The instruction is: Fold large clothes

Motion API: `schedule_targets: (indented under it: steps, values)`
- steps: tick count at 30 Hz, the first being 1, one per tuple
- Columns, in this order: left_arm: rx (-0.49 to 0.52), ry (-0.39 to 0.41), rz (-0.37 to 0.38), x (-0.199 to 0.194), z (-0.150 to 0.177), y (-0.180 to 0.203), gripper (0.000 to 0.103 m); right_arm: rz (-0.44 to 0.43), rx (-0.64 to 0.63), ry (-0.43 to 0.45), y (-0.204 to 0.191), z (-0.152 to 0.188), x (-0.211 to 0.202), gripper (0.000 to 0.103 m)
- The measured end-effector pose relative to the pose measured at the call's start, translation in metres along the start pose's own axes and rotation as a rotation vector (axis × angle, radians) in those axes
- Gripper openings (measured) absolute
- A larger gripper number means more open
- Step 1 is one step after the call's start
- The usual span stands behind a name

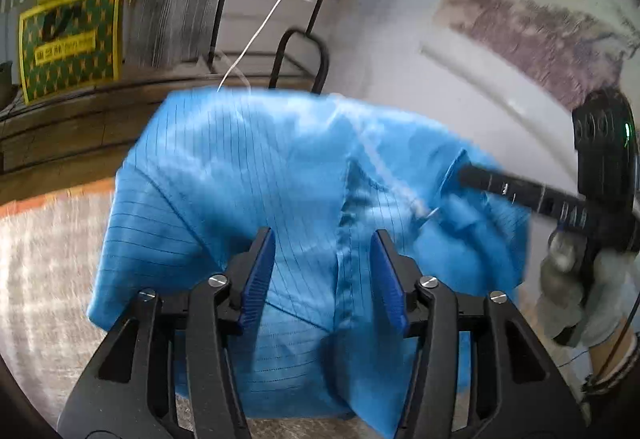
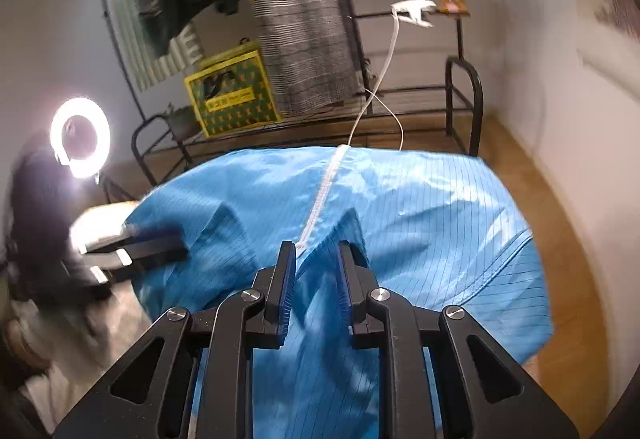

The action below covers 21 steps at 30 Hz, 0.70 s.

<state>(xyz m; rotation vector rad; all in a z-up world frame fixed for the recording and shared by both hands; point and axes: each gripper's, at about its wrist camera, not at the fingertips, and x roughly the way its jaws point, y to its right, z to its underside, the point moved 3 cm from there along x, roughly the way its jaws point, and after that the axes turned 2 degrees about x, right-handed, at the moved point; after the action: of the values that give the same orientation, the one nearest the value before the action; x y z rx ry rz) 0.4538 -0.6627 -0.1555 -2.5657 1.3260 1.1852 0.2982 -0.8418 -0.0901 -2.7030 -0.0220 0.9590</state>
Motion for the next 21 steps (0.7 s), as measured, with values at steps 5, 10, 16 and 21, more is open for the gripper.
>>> schedule_targets:
  steps: [5,10,16,21]
  values:
    - [0.028,-0.009,-0.014,0.003,0.006,0.001,0.049,0.045,0.188,-0.059,0.044,0.016,0.026,0.018]
    - [0.005,0.012,-0.005,-0.019,0.003,-0.001,0.049,0.056,0.176,-0.016,0.044,0.032,0.005,0.018]
    - [-0.018,0.01,-0.017,-0.064,0.002,-0.001,0.049,0.054,0.133,0.072,0.022,0.029,-0.041,0.018]
    - [-0.005,0.05,-0.034,-0.127,0.002,0.012,0.049,0.055,0.105,0.098,-0.007,0.03,-0.08,0.019]
